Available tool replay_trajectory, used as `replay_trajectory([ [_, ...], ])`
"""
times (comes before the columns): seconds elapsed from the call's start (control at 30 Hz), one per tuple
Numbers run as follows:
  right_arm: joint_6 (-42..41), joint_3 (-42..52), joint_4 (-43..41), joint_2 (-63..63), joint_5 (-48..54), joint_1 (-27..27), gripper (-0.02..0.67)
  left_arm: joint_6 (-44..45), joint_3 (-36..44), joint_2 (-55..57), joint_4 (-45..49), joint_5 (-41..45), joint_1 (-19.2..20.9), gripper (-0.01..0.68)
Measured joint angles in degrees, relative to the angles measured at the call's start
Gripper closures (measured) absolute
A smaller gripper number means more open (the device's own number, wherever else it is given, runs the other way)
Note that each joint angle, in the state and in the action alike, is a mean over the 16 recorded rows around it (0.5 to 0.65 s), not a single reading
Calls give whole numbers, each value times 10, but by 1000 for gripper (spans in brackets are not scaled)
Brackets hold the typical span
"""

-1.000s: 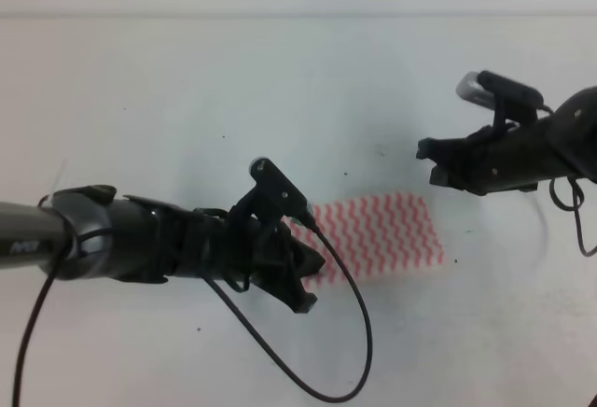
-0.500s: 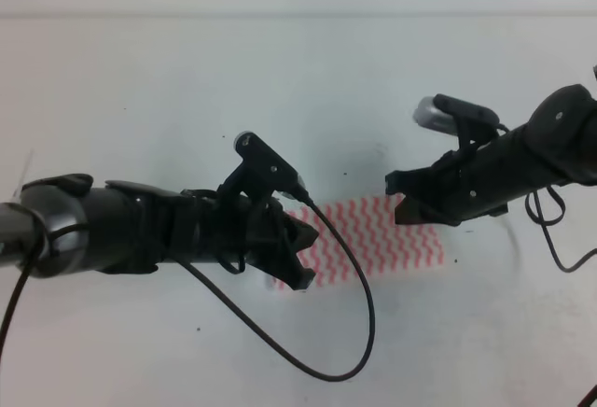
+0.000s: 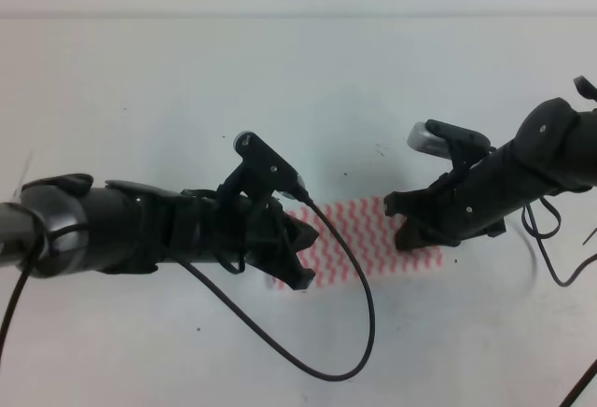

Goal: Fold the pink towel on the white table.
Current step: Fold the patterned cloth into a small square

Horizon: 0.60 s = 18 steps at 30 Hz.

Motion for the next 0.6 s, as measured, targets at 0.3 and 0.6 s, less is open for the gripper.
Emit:
replay_trajectory([
  [0.3, 9, 0, -13, -26, -1, -2, 667, -58, 0, 0, -5, -20, 0, 667],
  [0.6, 27, 2, -44, -67, 15, -2, 667, -201, 0, -1, 40, -1, 0, 667],
])
